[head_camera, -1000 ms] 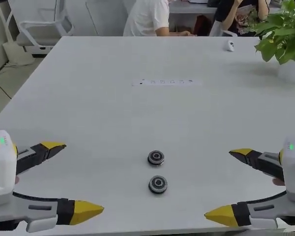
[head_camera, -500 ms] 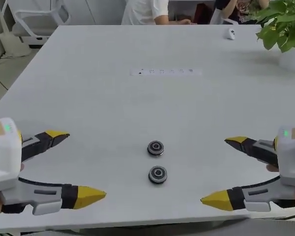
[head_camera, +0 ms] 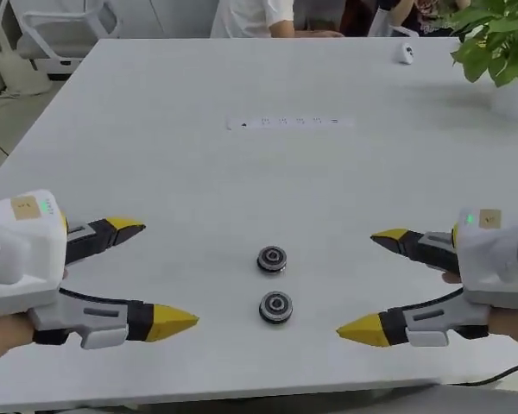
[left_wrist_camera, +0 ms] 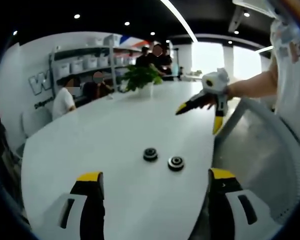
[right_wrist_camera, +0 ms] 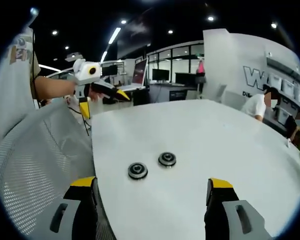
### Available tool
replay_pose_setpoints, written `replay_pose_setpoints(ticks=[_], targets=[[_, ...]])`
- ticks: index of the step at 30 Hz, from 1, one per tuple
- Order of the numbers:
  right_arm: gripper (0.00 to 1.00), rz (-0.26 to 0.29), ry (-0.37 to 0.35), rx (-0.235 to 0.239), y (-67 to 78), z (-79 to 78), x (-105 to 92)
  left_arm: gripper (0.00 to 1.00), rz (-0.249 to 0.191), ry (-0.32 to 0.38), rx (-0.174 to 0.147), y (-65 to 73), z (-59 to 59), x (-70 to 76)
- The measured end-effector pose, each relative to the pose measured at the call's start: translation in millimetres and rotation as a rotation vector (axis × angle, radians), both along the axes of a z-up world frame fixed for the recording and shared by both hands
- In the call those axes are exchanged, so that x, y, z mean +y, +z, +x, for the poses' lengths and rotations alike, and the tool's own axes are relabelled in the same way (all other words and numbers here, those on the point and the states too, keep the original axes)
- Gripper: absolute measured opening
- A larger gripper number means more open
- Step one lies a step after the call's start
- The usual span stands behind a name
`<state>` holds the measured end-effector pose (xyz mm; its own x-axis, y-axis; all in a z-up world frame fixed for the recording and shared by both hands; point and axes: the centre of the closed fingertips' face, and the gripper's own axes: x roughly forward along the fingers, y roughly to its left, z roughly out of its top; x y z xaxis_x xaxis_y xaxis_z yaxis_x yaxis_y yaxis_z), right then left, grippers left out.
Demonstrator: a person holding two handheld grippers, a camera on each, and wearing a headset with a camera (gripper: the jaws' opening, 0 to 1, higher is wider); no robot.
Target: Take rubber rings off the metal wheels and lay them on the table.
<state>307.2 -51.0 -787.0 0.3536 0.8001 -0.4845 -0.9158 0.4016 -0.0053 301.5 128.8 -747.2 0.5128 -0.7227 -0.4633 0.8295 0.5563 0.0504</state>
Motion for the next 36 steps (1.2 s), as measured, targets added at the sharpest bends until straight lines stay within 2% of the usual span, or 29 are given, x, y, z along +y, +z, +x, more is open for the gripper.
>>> replay_pose_setpoints(ticks=[20,26,33,36], targets=[[0.72,-0.042,0.072,-0.004,-12.0,14.0,13.2,0.75,0.023,-0.089,0.004,-8.0,19.2,-29.1],[0.69,-0.045,0.083,0.008,-16.9,15.2,16.1,0.72,0.01,-0.108,0.027,-11.7,21.4,-38.3],[0.65,-0.063,0.101,0.024,-24.9,13.9,19.2,0.69,0.022,-0.128,0.034,-18.3,23.0,-47.5],[0.63,-0.064,0.104,0.033,-28.3,14.8,20.3,0.67,0.031,-0.142,0.048,-23.9,22.5,-50.8]])
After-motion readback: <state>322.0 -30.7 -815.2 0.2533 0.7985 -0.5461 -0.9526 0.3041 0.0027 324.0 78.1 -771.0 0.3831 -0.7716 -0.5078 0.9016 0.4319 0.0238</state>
